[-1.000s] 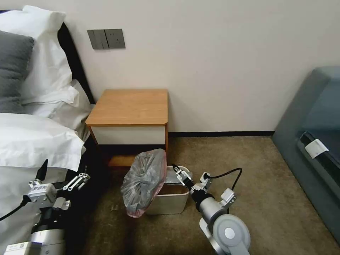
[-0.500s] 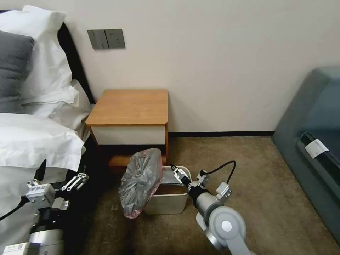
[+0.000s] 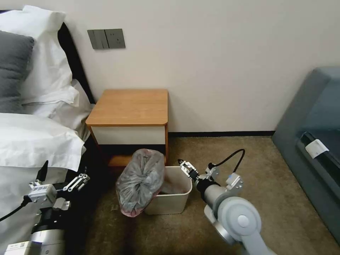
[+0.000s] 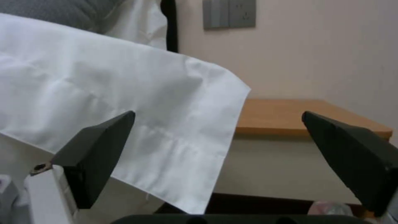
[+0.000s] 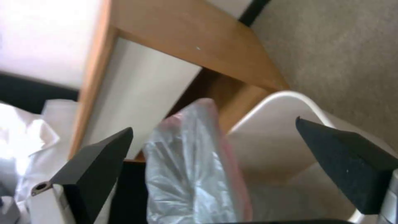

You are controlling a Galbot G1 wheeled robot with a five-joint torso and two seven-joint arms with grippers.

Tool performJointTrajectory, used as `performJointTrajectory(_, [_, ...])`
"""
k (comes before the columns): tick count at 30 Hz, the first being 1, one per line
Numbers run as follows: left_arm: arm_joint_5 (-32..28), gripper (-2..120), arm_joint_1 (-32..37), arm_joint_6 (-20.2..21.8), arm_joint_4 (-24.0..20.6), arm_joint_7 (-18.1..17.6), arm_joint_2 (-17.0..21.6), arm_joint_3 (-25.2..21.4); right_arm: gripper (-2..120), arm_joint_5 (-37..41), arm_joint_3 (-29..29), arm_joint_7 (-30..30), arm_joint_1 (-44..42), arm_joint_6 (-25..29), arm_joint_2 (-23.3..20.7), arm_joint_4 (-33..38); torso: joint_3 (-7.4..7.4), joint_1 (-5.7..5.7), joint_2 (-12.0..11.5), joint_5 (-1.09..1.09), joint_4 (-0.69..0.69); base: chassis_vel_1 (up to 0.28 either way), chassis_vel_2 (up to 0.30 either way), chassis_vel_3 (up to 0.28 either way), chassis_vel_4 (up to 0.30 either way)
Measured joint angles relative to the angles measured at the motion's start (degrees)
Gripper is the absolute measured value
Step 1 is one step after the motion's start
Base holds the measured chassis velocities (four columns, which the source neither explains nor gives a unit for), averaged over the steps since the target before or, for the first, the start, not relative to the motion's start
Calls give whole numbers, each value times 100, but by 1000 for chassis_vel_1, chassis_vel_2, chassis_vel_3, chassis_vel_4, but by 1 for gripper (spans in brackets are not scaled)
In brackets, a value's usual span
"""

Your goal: Pick up the garbage bag from the table and place it over the trash can.

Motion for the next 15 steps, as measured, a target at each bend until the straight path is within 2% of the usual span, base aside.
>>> performJointTrajectory(4, [58, 100, -38, 154, 12, -2, 106, 130, 100, -60, 152, -205, -83, -53, -2, 91, 0, 0, 0, 0, 0, 0, 0, 0, 0])
performJointTrajectory(11, [300, 100, -58, 493, 93, -82, 415, 728, 100, -302, 380, -436, -194, -90, -15, 147, 0, 0, 0, 0, 0, 0, 0, 0, 0])
performJointTrajectory(13, [480, 100, -133, 697, 188, -202, 577, 1141, 100, -423, 461, -490, -252, -86, -35, 176, 0, 0, 0, -1, 0, 0, 0, 0, 0])
performJointTrajectory(15, [516, 100, -291, 1187, 214, -393, 745, 1706, 100, -528, 533, -500, -317, -62, -80, 190, 0, 0, 0, 0, -1, 0, 0, 0, 0])
